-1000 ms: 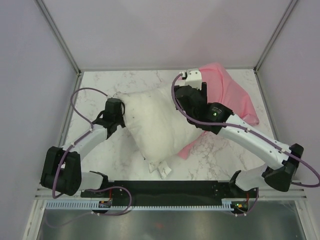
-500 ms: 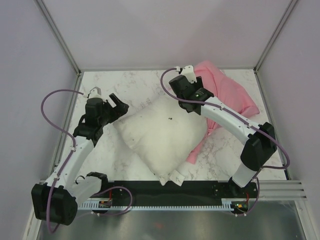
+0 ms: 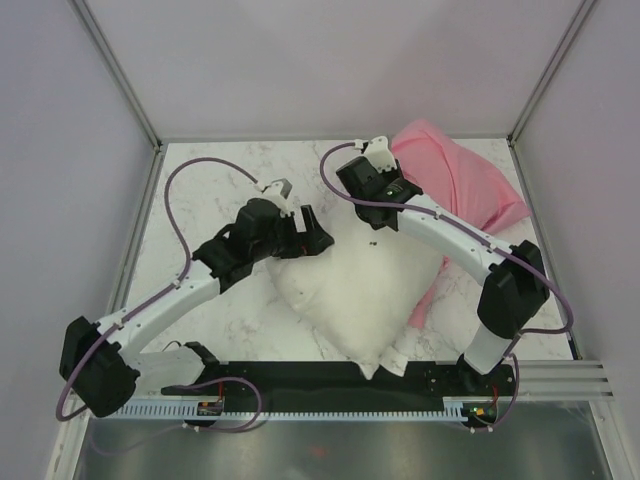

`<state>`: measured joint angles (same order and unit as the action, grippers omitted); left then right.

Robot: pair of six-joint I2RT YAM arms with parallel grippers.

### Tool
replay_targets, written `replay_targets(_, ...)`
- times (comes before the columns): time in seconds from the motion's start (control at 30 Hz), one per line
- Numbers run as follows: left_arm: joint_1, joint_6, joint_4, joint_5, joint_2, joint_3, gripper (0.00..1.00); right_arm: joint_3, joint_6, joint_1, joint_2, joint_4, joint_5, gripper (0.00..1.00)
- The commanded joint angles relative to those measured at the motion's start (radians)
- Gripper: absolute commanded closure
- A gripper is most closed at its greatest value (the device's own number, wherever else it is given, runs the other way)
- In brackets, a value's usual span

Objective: Put the pillow into the pillowcase

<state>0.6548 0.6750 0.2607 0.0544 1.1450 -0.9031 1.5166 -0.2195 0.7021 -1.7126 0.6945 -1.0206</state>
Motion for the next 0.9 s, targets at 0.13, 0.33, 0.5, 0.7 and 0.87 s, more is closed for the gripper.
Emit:
replay_targets(0.13,0.04,0.057,-0.132,0.07,0.199,-0.109,0.03,0.022,0.012,-0.006,0.03,0.031,-0.044,1.0)
replay_targets(0.33,0.036,-0.023,-0.08,-0.001,0.323,-0.217,0.03,-0.015,0.042,0.008,0.142,-0.004,0.069,1.0)
replay_targets(0.5,-0.038,-0.058,-0.058,0.027,0.435,-0.357,0.03,-0.027,0.032,0.016,0.225,-0.003,0.299,1.0)
replay_targets(0.7,-0.112,-0.141,0.066,0.019,0.57,-0.628,0.06,0.003,0.019,0.034,0.271,0.026,0.321,1.0)
replay_targets(0.87,-0.109,-0.14,0.112,-0.019,0.441,-0.573,0.02,0.036,0.014,0.034,0.222,0.123,0.145,0.6)
